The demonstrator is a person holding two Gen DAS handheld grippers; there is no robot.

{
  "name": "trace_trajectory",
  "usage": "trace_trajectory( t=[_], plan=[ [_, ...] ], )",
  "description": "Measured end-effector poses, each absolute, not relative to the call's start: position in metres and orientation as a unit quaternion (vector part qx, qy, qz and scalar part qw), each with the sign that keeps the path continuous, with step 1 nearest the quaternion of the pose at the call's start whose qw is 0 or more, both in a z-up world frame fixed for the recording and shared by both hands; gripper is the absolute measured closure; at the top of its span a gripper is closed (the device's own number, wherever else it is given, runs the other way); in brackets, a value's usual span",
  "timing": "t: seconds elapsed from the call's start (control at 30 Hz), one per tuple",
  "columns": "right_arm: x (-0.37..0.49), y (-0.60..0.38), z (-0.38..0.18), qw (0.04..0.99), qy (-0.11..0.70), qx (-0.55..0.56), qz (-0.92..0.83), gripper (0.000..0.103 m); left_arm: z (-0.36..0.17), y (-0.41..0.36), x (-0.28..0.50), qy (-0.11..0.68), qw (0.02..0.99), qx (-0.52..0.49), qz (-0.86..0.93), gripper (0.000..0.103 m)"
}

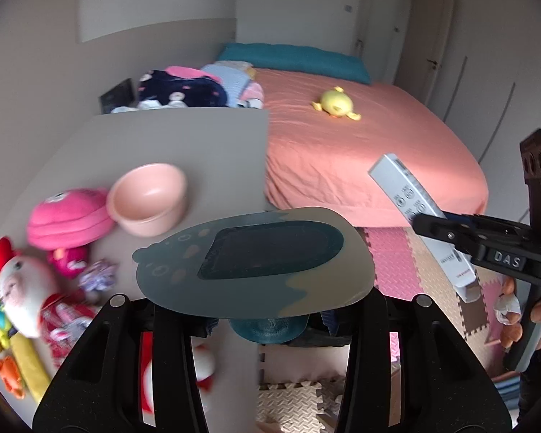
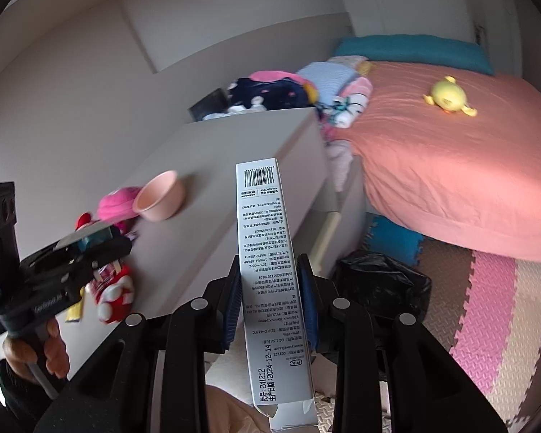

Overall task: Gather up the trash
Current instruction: 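Carry both items over the black trash bin and open both tools, then grasp the yellow packet with the left tool while the right tool grasps the pig plush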

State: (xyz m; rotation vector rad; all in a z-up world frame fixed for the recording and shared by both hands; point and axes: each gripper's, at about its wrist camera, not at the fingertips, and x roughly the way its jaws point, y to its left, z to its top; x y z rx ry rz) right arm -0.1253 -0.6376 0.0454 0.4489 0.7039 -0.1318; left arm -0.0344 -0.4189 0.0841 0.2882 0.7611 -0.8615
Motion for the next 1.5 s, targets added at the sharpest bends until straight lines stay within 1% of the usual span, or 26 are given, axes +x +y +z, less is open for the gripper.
trace_trajectory(
  t=[0.2,0.23,0.27,0.3,0.33,0.37,0.43,0.63,0.83,1.17,1.5],
  plan=[
    [-0.108,-0.687,0.038,0.899,0.343,0.254,-0.100,0.071,0.068,-0.480,-0.030,0.374,0.807,0.165,-0.427,0.061],
    [-0.107,-0.694,0.039,0.897,0.341,0.261,-0.103,0.060,0.066,-0.488,-0.029,0.377,0.803,0.167,-0.430,0.060],
    [-0.105,-0.701,0.040,0.894,0.340,0.267,-0.115,0.045,0.063,-0.499,-0.027,0.385,0.796,0.172,-0.435,0.057],
    [-0.105,-0.708,0.042,0.891,0.338,0.271,-0.134,0.027,0.061,-0.505,-0.025,0.389,0.794,0.175,-0.434,0.033],
    [-0.107,-0.715,0.047,0.890,0.328,0.275,-0.154,0.025,0.060,-0.510,-0.025,0.387,0.796,0.178,-0.429,0.004],
    [-0.107,-0.718,0.049,0.891,0.323,0.275,-0.158,0.026,0.060,-0.513,-0.027,0.375,0.802,0.180,-0.429,0.006],
    [-0.111,-0.724,0.055,0.894,0.314,0.273,-0.166,0.026,0.063,-0.516,-0.034,0.359,0.806,0.192,-0.431,0.006],
    [-0.119,-0.726,0.063,0.896,0.308,0.272,-0.167,0.026,0.068,-0.513,-0.029,0.354,0.808,0.192,-0.431,0.006],
    [-0.115,-0.708,0.068,0.900,0.309,0.267,-0.152,0.025,0.080,-0.488,-0.029,0.352,0.818,0.178,-0.419,0.006],
    [-0.096,-0.640,0.068,0.913,0.313,0.258,-0.052,0.025,0.096,-0.393,-0.020,0.347,0.854,0.160,-0.352,0.006],
    [-0.062,-0.554,0.063,0.914,0.342,0.217,0.037,0.025,0.088,-0.286,0.001,0.371,0.886,0.127,-0.248,0.006]
  ],
)
